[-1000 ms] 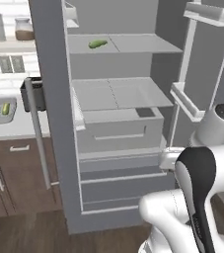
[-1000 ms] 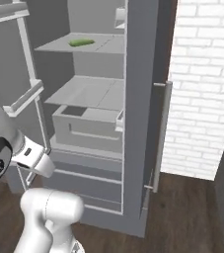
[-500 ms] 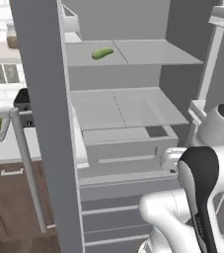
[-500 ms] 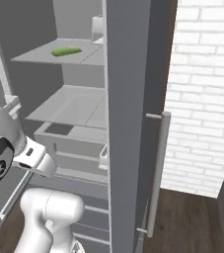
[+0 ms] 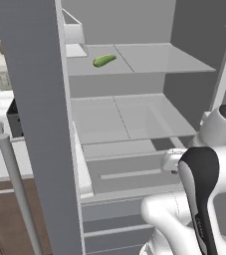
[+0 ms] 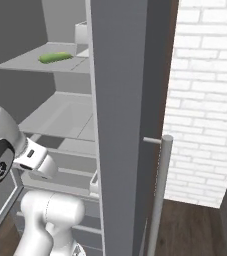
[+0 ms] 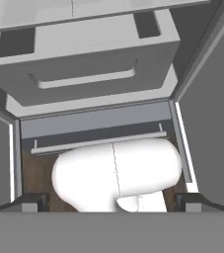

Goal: Place one corn and one fish in each tupperware on the nearby counter, to pack two identical lunches.

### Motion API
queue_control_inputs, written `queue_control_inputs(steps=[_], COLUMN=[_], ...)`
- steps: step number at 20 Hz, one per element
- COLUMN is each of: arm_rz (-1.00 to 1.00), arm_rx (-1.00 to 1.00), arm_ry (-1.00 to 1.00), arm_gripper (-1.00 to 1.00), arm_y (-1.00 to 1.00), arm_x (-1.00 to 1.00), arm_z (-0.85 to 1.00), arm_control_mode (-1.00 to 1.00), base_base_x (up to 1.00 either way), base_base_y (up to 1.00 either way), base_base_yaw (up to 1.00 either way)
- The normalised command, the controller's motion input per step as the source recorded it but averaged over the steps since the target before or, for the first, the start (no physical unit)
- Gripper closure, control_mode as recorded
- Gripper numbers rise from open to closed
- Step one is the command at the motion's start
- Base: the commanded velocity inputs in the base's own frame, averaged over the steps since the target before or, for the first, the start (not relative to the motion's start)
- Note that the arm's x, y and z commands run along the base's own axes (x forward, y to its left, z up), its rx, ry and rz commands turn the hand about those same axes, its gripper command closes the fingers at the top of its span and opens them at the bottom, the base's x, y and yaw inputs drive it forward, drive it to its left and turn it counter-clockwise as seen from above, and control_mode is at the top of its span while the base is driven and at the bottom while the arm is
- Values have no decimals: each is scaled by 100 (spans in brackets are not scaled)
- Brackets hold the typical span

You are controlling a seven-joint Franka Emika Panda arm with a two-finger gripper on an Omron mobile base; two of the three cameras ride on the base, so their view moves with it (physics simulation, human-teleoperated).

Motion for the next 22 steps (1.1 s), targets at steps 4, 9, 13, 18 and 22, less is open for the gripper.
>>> queue_control_inputs(steps=[4,9,13,18,22], arm_rz=[0,20,27,11,-1], arm_rx=[0,-23,-27,-15,14], arm_ry=[0,-43,-64,-41,-20], arm_gripper=[-100,-100,-100,-100,-100], arm_y=[0,33,10,1,0], arm_x=[0,-3,-1,38,87], arm_z=[0,76,94,97,100], arm_control_mode=[100,-100,-100,-100,-100], base_base_x=[-5,-3,0,0,0], base_base_y=[11,8,0,0,0], base_base_yaw=[3,2,0,0,0])
